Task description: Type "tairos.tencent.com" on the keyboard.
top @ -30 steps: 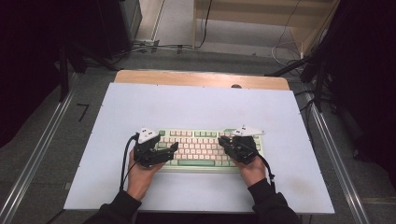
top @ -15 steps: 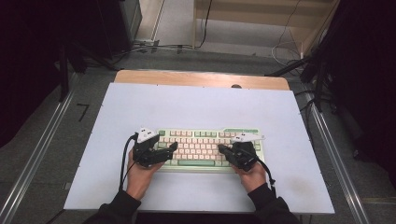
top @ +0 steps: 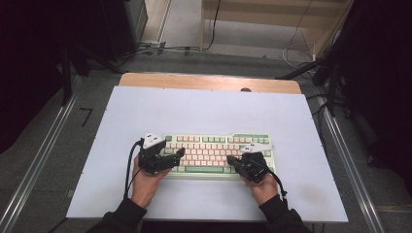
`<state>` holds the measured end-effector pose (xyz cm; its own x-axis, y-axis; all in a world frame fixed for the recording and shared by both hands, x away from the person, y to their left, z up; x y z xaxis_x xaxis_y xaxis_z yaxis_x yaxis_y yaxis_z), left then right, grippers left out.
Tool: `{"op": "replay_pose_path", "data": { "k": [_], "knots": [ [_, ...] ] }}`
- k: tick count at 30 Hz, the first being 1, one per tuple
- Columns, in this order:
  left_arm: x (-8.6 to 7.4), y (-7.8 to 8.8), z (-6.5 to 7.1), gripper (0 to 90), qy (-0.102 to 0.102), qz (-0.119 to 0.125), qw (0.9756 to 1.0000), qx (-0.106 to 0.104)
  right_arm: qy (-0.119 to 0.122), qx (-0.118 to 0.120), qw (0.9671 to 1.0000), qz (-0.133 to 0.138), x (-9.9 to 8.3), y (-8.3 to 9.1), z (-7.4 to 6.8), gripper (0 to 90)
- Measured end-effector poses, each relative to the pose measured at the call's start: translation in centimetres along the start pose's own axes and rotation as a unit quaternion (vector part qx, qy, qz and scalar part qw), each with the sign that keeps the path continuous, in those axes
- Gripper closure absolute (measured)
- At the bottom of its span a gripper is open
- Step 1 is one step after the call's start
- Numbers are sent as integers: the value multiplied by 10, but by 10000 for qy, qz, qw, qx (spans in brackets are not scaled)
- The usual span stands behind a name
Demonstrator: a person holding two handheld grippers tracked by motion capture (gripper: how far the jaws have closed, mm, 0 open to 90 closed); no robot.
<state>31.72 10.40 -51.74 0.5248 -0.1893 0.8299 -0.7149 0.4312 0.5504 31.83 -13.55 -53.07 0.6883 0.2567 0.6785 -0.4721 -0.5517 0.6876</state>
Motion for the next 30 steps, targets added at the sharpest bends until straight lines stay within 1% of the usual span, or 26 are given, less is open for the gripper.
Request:
{"op": "replay_pose_path", "data": {
  "k": [3, 17, 21, 22, 24, 26, 28, 30],
  "knots": [
    [0, 0, 0, 240, 3, 4, 10000, -3, -21, 12, 10000, 7, 0, 1, 0, 873],
    [0, 0, 0, 240, -8, -6, 10000, 2, 30, 92, 9999, -79, -4, -1, -4, 873],
    [-1, -1, 1, 240, -17, -15, 10000, -4, 80, 41, 9999, -111, -6, -4, -2, 873],
    [-1, -1, 1, 240, -18, -14, 10000, -5, 43, 84, 9999, -88, -6, -4, -2, 873],
    [-1, -1, 1, 240, -18, -8, 10000, -6, 9, 79, 9999, -81, -5, -2, -2, 873],
    [-1, -1, 1, 240, -18, -13, 10000, -2, -46, 134, 9999, 61, -2, 1, -3, 870],
    [-1, -1, 1, 240, -15, -19, 10000, -8, -113, 192, 9996, 183, 0, 4, -2, 739],
    [-1, -1, 1, 240, -8, -14, 10000, -19, -126, 250, 9992, 297, 2, 5, -2, 549]
  ]
}}
Point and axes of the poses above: each handheld gripper's, and its own axes: y roughly backward along the jaws, x roughly out of its top, z roughly to its right, the point moved 7 cm from there along -y, roughly forward along the jaws, and after that the axes turned 9 degrees about -y, right-handed, at the moved point
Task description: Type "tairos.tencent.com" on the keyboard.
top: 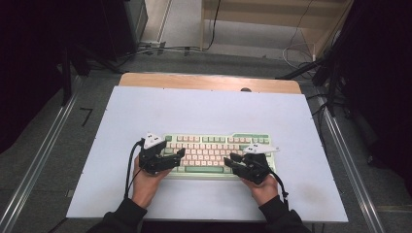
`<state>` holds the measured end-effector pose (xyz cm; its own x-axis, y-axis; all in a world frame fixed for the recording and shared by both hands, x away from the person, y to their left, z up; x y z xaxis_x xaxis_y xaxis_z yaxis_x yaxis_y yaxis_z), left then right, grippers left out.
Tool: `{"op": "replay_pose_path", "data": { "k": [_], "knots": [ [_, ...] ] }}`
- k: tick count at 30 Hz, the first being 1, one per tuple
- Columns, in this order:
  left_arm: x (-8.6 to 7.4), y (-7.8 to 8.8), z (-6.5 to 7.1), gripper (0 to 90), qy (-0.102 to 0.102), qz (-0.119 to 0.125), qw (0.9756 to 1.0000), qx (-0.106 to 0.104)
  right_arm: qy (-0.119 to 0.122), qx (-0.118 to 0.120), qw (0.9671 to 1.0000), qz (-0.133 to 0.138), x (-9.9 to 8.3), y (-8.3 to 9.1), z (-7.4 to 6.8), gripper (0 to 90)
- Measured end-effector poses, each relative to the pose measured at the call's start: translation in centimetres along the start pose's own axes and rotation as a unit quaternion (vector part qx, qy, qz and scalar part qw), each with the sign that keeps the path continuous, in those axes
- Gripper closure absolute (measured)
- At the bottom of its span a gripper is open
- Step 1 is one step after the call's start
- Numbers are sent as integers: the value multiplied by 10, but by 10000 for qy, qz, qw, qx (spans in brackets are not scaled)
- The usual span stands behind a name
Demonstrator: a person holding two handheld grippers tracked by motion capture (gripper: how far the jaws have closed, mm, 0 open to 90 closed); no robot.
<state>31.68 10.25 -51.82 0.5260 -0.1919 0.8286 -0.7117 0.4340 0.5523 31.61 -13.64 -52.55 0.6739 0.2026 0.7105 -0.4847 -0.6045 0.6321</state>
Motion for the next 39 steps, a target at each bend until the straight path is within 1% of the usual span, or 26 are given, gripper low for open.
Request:
{"op": "replay_pose_path", "data": {
  "k": [1, 2, 3, 6, 9, 11, 13, 19, 21, 23, 24, 26, 27, 29, 30, 32, 35, 39],
  "knots": [
    [0, 0, 0, 240, -2, -1, 10000, -2, 26, -25, 10000, 48, 1, 1, 1, 460],
    [0, 0, 0, 240, -5, -4, 10000, -5, 50, -59, 9999, 104, 2, 1, 2, 402],
    [0, 0, 1, 240, -8, -1, 10000, -10, 43, -74, 9999, 149, 3, 2, 3, 364],
    [0, -1, 2, 240, -36, -8, 10000, -26, -32, -116, 9996, 250, 5, 4, 6, 299],
    [0, -2, 3, 240, -53, -23, 10000, -47, -136, -88, 9996, 229, 6, 4, 9, 259],
    [0, -2, 4, 240, -67, -34, 10000, -62, -162, -81, 9997, 179, 5, 3, 10, 249],
    [0, -3, 6, 239, -71, -26, 9999, -76, -172, -110, 9996, 198, 6, 3, 11, 245],
    [0, -5, 10, 240, -114, -53, 9998, -126, -185, -166, 9991, 346, 9, 7, 11, 238],
    [0, -6, 11, 240, -117, -48, 9998, -127, -164, -114, 9990, 412, 10, 10, 11, 196],
    [0, -7, 11, 240, -132, -59, 9998, -133, -81, -130, 9984, 539, 11, 12, 9, 184],
    [0, -7, 11, 240, -129, -58, 9998, -132, -30, -154, 9983, 561, 12, 12, 9, 183],
    [1, -7, 11, 246, -120, -45, 9998, -133, 64, -221, 9982, 559, 11, 12, 8, 184],
    [1, -7, 11, 246, -117, -42, 9998, -132, 67, -260, 9982, 539, 11, 11, 9, 194],
    [1, -7, 12, 246, -120, -36, 9998, -143, 194, -303, 9981, 510, 10, 10, 9, 205],
    [2, -7, 12, 246, -122, -32, 9998, -150, 206, -313, 9980, 518, 9, 10, 10, 205],
    [2, -8, 13, 246, -126, -36, 9998, -157, 112, -243, 9982, 530, 10, 11, 10, 212],
    [3, -10, 14, 246, -139, -28, 9998, -150, 20, -218, 9981, 573, 10, 11, 10, 212],
    [4, -11, 15, 250, -135, -24, 9998, -164, -16, -222, 9986, 475, 8, 8, 11, 209]
  ]
}}
Point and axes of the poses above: each handheld gripper's, and its own axes: y roughly backward along the jaws, x roughly out of its top, z roughly to its right, the point moved 7 cm from there along -y, roughly forward along the jaws, and after that the axes turned 9 degrees about -y, right-handed, at the moved point
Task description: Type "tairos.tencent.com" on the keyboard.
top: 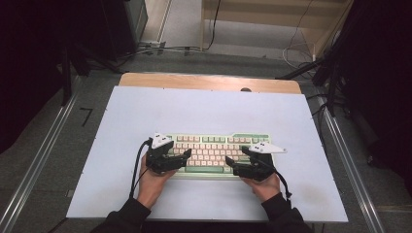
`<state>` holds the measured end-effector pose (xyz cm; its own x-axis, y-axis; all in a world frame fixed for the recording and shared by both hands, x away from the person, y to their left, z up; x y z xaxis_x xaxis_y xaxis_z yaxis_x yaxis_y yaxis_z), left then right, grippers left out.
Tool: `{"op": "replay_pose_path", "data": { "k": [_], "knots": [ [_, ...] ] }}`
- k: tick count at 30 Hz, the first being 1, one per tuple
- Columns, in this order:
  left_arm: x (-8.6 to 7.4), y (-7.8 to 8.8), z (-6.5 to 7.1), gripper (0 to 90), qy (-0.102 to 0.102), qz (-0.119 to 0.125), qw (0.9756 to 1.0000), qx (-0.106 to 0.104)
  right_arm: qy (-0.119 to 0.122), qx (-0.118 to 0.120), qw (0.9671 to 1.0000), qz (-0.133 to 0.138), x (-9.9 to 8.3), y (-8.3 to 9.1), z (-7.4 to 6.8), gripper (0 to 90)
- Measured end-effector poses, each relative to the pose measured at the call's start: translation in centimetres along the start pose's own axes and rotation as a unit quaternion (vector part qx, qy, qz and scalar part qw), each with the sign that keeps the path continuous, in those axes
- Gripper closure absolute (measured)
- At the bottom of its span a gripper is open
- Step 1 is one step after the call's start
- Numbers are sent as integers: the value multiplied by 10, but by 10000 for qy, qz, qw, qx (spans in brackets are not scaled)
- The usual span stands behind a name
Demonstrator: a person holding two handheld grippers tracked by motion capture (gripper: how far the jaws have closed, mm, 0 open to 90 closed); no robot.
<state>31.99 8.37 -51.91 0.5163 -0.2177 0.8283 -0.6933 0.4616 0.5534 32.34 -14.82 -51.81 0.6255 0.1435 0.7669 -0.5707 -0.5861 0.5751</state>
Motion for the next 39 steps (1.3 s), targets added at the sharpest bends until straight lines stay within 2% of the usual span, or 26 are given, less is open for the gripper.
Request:
{"op": "replay_pose_path", "data": {
  "k": [6, 12, 19, 22, 26, 29, 39],
  "knots": [
    [2, -2, 1, 251, -6, 8, 10000, 9, -2, 12, 10000, -71, 0, 0, -1, 228],
    [4, -4, 2, 256, 1, 25, 10000, 21, -58, -95, 9998, -161, 0, -1, 1, 188],
    [8, -10, 6, 297, -101, 0, 9999, 51, -40, -136, 9998, -164, 0, -1, 1, 186],
    [10, -13, 9, 398, -109, 47, 9999, -17, -34, -130, 9998, -145, 0, -1, 1, 189],
    [13, -18, 15, 726, -282, 62, 9993, -219, -67, -102, 9998, -155, -1, -2, 0, 197],
    [13, -23, 20, 894, -394, -33, 9985, -376, -99, -119, 9998, -158, -1, -3, 1, 197],
    [11, -42, 28, 900, -514, -387, 9963, -570, -124, -92, 9998, -160, -1, -3, 0, 199]
  ]
}}
Point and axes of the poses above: each handheld gripper's, and its own axes: y roughly backward along the jaws, x roughly out of its top, z roughly to its right, the point moved 7 cm from there along -y, roughly forward along the jaws, and after that the axes turned 9 degrees about -y, right-handed, at the moved point
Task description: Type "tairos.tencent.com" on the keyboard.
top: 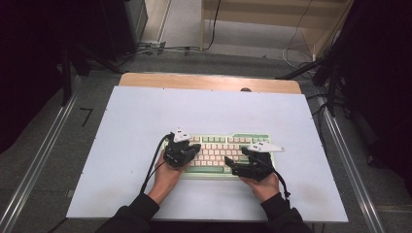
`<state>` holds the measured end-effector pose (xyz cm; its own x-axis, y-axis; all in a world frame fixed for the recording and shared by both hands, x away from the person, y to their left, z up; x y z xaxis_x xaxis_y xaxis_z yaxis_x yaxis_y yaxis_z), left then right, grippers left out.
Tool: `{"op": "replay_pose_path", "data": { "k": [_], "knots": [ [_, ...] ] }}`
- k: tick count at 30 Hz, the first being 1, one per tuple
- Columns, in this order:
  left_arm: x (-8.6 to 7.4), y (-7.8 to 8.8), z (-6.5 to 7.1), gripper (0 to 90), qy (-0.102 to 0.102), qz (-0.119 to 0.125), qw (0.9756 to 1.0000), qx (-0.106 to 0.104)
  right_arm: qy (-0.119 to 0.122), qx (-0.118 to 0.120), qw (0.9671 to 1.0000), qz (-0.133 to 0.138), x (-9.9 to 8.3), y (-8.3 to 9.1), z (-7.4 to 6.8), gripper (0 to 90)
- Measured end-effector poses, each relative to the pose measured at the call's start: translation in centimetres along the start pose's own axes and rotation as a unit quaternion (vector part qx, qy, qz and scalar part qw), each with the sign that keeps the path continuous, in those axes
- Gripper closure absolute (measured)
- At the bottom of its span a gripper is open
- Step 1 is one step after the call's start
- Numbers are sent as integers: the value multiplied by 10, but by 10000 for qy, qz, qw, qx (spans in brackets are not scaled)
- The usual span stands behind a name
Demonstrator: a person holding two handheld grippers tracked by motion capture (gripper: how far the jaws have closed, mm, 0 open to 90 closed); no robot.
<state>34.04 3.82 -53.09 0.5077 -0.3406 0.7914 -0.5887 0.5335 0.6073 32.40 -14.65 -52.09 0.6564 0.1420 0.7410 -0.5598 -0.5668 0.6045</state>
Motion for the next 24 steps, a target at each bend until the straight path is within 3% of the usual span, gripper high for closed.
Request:
{"op": "replay_pose_path", "data": {
  "k": [16, 19, 22, 24],
  "knots": [
    [-1, -4, 2, 900, 55, -146, 9999, -48, -15, -23, 10000, 27, 0, 1, 1, 205],
    [3, 2, 1, 896, 117, 20, 9999, -20, -12, -30, 10000, 65, 1, 2, 1, 208],
    [10, 13, -2, 760, 204, 278, 9994, -6, -25, -34, 10000, 85, 2, 3, 1, 208],
    [12, 18, -4, 603, 246, 357, 9990, 54, -29, -31, 9999, 91, 2, 3, 1, 208]
  ]
}}
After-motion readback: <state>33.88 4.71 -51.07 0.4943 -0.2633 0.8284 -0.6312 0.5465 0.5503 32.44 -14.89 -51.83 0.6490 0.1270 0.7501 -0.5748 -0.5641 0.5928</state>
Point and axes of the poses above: each handheld gripper's, and its own axes: y roughly backward along the jaws, x roughly out of its top, z roughly to its right, the point moved 7 cm from there along -y, roughly forward along the jaws, and after that the axes turned 9 degrees about -y, right-handed, at the moved point
